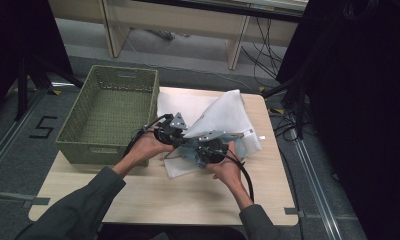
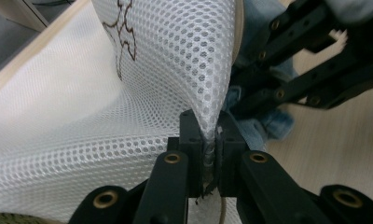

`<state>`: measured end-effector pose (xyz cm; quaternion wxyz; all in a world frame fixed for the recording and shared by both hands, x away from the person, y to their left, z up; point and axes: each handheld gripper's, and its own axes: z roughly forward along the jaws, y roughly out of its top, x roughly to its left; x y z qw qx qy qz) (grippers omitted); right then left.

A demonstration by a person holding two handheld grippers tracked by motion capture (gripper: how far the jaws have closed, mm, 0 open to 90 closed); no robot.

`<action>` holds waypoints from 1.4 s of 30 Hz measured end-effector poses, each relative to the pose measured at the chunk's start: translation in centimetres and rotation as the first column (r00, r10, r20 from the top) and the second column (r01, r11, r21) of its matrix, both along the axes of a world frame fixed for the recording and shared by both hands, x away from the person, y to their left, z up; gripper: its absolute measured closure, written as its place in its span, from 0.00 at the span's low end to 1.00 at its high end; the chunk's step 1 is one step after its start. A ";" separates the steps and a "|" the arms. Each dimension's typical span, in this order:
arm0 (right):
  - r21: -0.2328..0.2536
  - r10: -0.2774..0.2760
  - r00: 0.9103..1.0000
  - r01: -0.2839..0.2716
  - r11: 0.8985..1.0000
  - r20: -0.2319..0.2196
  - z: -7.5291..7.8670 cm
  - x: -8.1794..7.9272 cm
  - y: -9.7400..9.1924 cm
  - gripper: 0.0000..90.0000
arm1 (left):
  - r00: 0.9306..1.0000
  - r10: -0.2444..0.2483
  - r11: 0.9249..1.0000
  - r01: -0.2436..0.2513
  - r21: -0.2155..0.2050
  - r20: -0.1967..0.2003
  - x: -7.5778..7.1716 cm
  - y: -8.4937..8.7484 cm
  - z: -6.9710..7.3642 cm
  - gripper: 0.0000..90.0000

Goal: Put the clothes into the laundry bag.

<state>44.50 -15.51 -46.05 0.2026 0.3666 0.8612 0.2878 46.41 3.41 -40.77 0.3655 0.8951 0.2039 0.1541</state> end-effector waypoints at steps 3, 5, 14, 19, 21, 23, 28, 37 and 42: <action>0.010 0.003 1.000 -0.003 1.000 0.006 -0.6 -0.1 0.0 0.86 | 1.000 -0.002 1.000 0.002 0.009 0.001 0.0 -0.2 -0.6 0.91; 0.018 0.009 1.000 -0.010 1.000 0.011 -0.2 -0.2 -0.1 0.86 | 1.000 0.000 1.000 0.000 0.017 0.004 0.0 -0.3 -0.8 0.89; 0.050 0.003 1.000 -0.003 0.999 -0.005 -0.1 -0.2 -0.4 0.86 | 0.997 0.025 1.000 -0.025 0.010 0.070 -1.4 0.0 -1.3 0.61; 0.073 0.006 1.000 -0.007 0.997 0.008 -0.4 0.0 -0.5 0.85 | 0.997 0.015 1.000 -0.016 0.005 0.073 -4.9 0.8 -1.8 0.61; 0.077 -0.005 0.999 0.008 0.997 -0.034 -0.1 -0.2 -0.5 0.85 | 0.997 0.021 1.000 -0.022 0.010 0.071 -6.1 1.0 -2.8 0.61; 0.077 0.004 1.000 -0.002 0.997 -0.030 -0.1 -0.1 -0.6 0.85 | 1.000 0.010 1.000 -0.010 0.023 0.022 -6.7 0.9 -3.9 0.59; 0.073 0.007 1.000 -0.006 0.997 -0.005 -0.2 0.0 -0.5 0.85 | 0.998 0.057 0.997 -0.056 0.055 -0.027 -5.5 0.3 -6.7 0.55; 0.087 0.008 1.000 -0.006 0.996 -0.023 -0.1 0.0 -0.6 0.85 | 0.990 0.070 0.997 -0.067 0.027 -0.126 -3.7 -0.1 -9.8 0.67; 0.088 0.002 1.000 0.001 0.996 -0.029 0.0 -0.1 -0.6 0.85 | 0.994 0.040 0.995 -0.031 0.092 -0.103 -4.3 -0.5 -9.4 0.95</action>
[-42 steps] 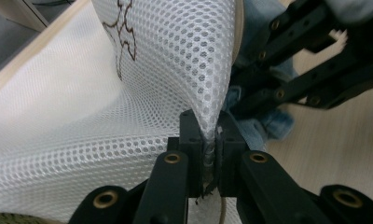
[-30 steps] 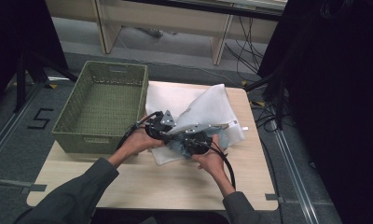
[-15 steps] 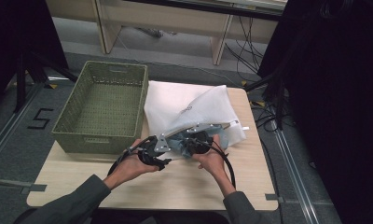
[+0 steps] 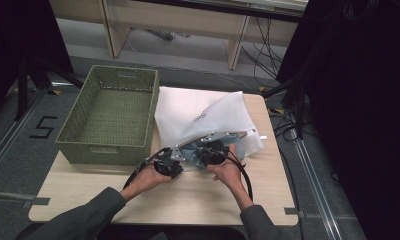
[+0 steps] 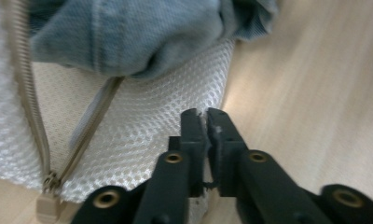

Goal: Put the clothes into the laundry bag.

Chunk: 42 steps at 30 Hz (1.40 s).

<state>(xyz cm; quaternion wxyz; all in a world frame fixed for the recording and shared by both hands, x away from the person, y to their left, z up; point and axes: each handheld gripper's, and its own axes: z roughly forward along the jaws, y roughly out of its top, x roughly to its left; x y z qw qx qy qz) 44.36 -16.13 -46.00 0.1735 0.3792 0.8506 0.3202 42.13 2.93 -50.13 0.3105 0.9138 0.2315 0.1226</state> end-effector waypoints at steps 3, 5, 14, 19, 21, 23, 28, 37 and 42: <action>0.013 -0.007 1.000 0.007 1.000 0.016 0.2 -0.3 -0.2 0.86 | 0.999 -0.021 1.000 0.022 0.005 -0.033 -0.8 0.1 0.1 0.97; 0.006 0.022 1.000 -0.022 1.000 0.002 0.7 -0.6 -0.6 0.86 | 0.997 -0.064 0.997 0.066 0.040 -0.039 -1.5 0.5 0.4 0.97; -0.012 0.054 0.997 -0.054 0.998 -0.050 0.2 -2.2 1.1 0.86 | 0.992 -0.104 0.993 0.107 0.043 -0.079 -3.0 2.7 0.5 0.98; -0.050 0.035 0.998 -0.037 0.998 -0.043 -0.3 -0.8 1.7 0.86 | 0.991 -0.094 0.995 0.097 0.036 -0.090 -3.2 3.4 0.5 0.98; -0.079 0.006 1.000 -0.005 0.997 0.012 -0.5 0.4 1.7 0.86 | 0.991 -0.087 0.995 0.090 0.030 -0.098 -3.2 3.3 0.5 0.98; -0.083 -0.045 0.998 0.049 0.995 0.053 -0.7 1.6 1.5 0.86 | 0.991 -0.095 0.994 0.099 0.039 -0.098 -3.1 3.4 0.6 0.98; -0.051 -0.111 0.990 0.116 0.992 0.082 -1.0 3.8 1.3 0.85 | 0.991 -0.089 0.994 0.094 0.048 -0.099 -2.9 3.5 0.6 0.98; 0.120 -0.004 1.000 0.004 0.993 0.000 1.1 1.4 0.0 0.58 | 0.993 -0.067 0.993 0.076 0.091 -0.098 -2.1 4.4 1.3 0.92; 0.150 0.037 0.999 -0.041 0.988 0.028 3.9 -1.4 -2.2 0.50 | 0.994 -0.092 0.995 0.095 0.043 -0.056 -2.3 3.8 1.9 0.84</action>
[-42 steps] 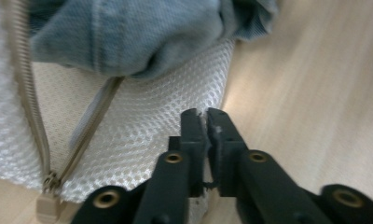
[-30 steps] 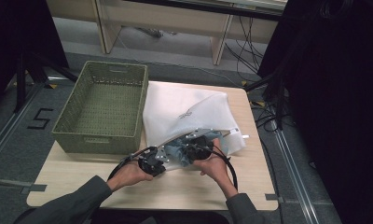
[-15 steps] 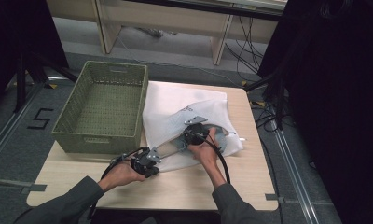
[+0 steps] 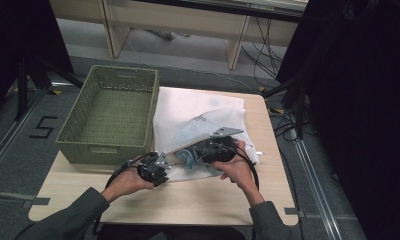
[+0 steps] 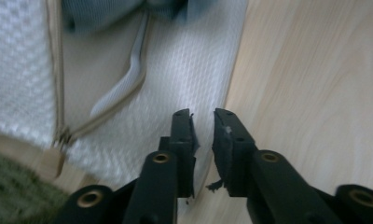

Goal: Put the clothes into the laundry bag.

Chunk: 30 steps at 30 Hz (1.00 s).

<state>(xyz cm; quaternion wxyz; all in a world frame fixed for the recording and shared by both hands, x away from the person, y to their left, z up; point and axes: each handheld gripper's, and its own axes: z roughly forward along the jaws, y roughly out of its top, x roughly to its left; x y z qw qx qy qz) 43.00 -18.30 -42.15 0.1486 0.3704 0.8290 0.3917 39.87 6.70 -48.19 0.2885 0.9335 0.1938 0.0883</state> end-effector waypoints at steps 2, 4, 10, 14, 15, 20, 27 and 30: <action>-0.009 -0.025 1.000 0.026 1.000 0.013 0.1 -0.6 -1.1 0.48 | 1.000 -0.002 1.000 0.002 -0.028 -0.009 -0.1 -0.8 -0.1 0.78; -0.012 -0.049 0.999 0.049 0.999 -0.016 -0.3 -0.9 -2.3 0.46 | 1.000 -0.006 0.999 0.005 -0.033 -0.021 -0.1 -1.5 -0.3 0.73; -0.078 -0.074 0.994 0.068 0.995 -0.077 -2.8 -1.2 -3.2 0.43 | 0.999 0.050 0.996 -0.052 -0.069 -0.021 0.8 -2.8 -1.2 0.63; -0.112 -0.061 0.996 0.055 0.992 -0.059 -4.3 -1.2 -1.7 0.41 | 0.999 0.048 0.997 -0.048 -0.061 -0.010 0.9 -3.1 -1.9 0.63; -0.115 -0.062 0.995 0.053 0.992 -0.076 -4.9 -1.2 -1.2 0.41 | 0.998 0.066 0.994 -0.067 -0.082 -0.014 0.8 -3.3 -2.0 0.65; -0.209 -0.047 0.994 0.026 0.978 -0.098 -6.7 -1.0 0.6 0.40 | 1.000 0.017 0.998 -0.017 -0.056 0.012 0.9 -2.9 -1.9 0.83; -0.288 -0.101 0.992 0.077 0.955 -0.071 -6.7 0.7 0.9 0.81 | 0.998 -0.036 0.999 0.037 -0.023 0.051 0.2 -3.3 -1.8 0.96; -0.295 -0.117 0.992 0.098 0.950 -0.048 -6.5 1.9 0.9 0.87 | 0.998 -0.030 0.999 0.032 -0.036 0.055 -0.1 -3.5 -1.9 0.97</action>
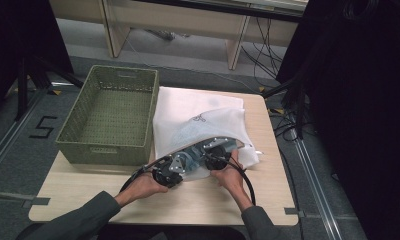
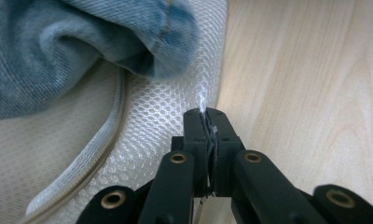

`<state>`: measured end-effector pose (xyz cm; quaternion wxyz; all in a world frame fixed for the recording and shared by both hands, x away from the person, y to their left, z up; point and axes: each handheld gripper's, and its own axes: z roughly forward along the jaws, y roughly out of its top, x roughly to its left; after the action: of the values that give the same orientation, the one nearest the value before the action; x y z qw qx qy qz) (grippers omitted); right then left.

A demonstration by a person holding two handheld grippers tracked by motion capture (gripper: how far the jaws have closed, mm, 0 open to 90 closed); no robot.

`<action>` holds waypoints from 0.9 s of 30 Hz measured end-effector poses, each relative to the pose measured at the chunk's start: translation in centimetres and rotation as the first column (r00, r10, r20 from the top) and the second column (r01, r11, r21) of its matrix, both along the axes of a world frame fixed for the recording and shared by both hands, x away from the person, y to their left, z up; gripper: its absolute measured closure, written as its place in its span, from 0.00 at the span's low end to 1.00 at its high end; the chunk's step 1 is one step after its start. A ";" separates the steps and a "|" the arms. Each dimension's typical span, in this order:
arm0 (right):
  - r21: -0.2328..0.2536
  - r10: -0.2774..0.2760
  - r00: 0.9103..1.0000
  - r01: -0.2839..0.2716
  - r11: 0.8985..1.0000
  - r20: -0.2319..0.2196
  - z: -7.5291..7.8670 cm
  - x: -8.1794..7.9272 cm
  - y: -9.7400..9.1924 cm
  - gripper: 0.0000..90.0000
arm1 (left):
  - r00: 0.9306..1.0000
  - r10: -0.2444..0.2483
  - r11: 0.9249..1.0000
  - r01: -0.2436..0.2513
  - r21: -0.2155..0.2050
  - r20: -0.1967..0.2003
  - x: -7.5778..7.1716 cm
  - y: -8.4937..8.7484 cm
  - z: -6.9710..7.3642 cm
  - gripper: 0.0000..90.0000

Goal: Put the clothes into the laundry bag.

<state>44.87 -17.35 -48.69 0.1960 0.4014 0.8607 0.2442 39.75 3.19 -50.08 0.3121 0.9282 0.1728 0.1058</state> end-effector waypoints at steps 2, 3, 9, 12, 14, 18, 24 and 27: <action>0.014 -0.032 0.999 0.032 0.999 0.031 -0.1 1.2 0.0 0.88 | 1.000 -0.008 1.000 0.008 0.011 0.008 -0.1 0.0 0.1 0.97; 0.032 -0.062 0.998 0.061 0.998 0.024 -0.2 1.8 -0.1 0.88 | 1.000 0.001 1.000 -0.001 0.003 -0.009 -0.2 0.0 0.0 0.97; 0.061 -0.111 0.991 0.106 0.992 0.068 -0.9 5.3 -0.7 0.88 | 0.999 -0.013 1.000 0.013 0.000 -0.032 -0.1 0.1 0.1 0.97; 0.099 -0.084 0.996 0.080 0.992 0.040 -0.8 5.5 -1.2 0.84 | 0.999 -0.036 0.999 0.037 0.023 -0.027 0.1 0.2 0.2 0.97; 0.140 -0.088 0.996 0.085 0.987 0.019 -0.5 5.2 -1.4 0.78 | 0.998 -0.031 0.999 0.032 0.023 -0.045 0.2 0.2 0.3 0.96; 0.169 -0.061 0.998 0.064 0.983 -0.026 0.2 3.6 -2.0 0.63 | 0.998 -0.021 1.000 0.021 0.007 -0.064 0.5 0.1 0.3 0.95; 0.298 -0.050 0.998 0.055 0.953 -0.024 3.1 0.8 -3.9 0.56 | 0.998 -0.029 0.999 0.029 0.013 -0.056 0.5 0.0 0.3 0.93; 0.332 -0.027 0.999 0.036 0.943 -0.031 3.5 -0.2 -3.1 0.53 | 0.998 -0.025 0.999 0.027 0.023 -0.059 0.4 -0.1 0.3 0.93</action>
<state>44.68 -20.48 -45.19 0.1183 0.4456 0.8030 0.3776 40.16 3.12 -49.75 0.2974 0.9366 0.1685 0.0765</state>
